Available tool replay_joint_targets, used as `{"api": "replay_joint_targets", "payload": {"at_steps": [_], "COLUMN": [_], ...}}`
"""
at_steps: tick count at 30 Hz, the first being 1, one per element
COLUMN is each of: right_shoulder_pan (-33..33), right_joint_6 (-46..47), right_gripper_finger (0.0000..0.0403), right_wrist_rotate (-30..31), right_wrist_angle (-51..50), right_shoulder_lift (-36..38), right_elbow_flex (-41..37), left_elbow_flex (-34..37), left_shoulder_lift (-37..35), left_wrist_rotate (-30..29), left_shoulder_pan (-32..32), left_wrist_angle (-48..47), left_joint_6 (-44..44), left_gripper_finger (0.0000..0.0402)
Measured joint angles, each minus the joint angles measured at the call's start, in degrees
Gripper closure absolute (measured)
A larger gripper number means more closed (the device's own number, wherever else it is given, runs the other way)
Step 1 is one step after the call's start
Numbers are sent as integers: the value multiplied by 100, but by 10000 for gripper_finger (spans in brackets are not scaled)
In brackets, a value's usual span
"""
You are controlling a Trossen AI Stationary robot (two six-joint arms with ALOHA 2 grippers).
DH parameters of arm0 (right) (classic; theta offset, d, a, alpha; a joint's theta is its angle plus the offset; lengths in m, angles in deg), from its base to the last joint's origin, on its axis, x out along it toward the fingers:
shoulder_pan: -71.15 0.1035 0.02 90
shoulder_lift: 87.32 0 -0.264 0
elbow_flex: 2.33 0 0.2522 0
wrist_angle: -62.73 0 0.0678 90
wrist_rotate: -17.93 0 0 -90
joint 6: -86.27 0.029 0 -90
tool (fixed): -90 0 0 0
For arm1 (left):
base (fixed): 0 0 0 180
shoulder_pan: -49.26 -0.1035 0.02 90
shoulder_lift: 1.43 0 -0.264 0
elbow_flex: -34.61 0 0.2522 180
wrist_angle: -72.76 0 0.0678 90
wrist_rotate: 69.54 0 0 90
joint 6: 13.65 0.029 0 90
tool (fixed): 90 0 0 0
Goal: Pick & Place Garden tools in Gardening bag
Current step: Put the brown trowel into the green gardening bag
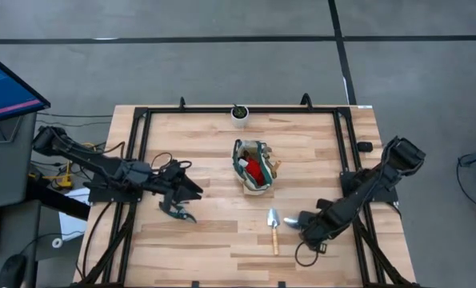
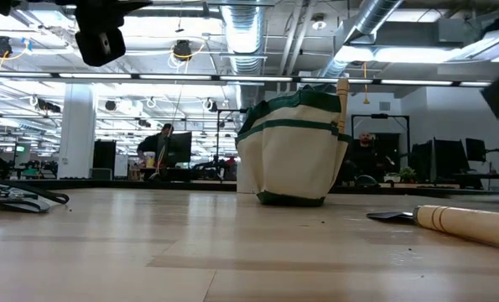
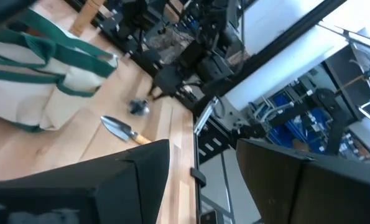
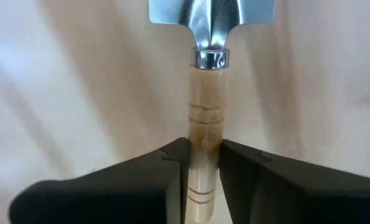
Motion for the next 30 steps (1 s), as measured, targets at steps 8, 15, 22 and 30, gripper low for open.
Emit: {"api": "replay_joint_targets", "payload": {"at_steps": [8, 15, 22, 30], "right_shoulder_pan": [-227, -248, -529, -1038], "right_joint_6": [90, -591, -1451, -2911], "right_gripper_finger": [351, 351, 351, 351], "right_wrist_rotate": [-224, 116, 1083, 2252], "right_wrist_angle": [-618, -1000, -1364, -1347], "right_shoulder_lift": [11, 22, -11, -11], "right_elbow_flex": [1208, 2656, 3774, 4361], "left_elbow_flex": [0, 0, -2, -2], "left_shoulder_lift": [0, 2, 2, 0], "left_wrist_rotate": [-21, 782, 1430, 1598], "left_shoulder_pan": [-83, -309, -665, -721], "left_wrist_angle": [60, 549, 1411, 2162], "left_joint_6": [-2, -691, -1648, -2350], "left_gripper_finger": [225, 202, 159, 151]}}
